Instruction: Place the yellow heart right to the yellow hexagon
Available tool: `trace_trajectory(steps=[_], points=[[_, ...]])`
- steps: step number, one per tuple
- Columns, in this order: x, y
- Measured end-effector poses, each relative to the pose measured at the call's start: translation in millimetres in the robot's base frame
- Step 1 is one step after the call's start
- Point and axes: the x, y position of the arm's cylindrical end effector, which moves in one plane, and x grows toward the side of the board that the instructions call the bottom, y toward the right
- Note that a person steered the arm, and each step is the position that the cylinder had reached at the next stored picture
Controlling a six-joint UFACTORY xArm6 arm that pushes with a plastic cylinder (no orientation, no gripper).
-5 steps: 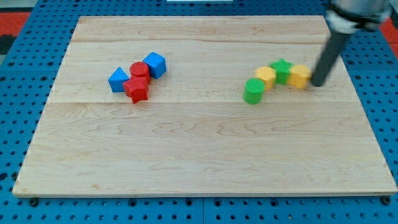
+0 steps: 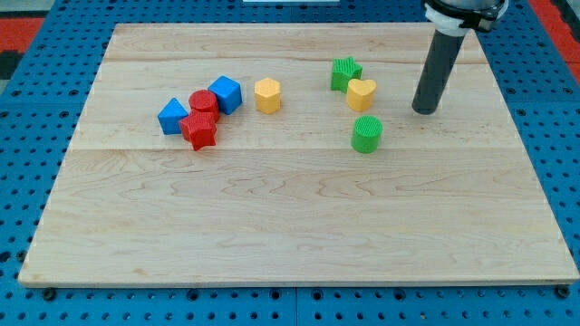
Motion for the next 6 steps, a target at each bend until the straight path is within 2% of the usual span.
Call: trace_trajectory(steps=[1, 2, 3, 4, 5, 6], points=[[-20, -110], [-28, -104], [-59, -153], [-15, -187], [3, -172], [-5, -109]])
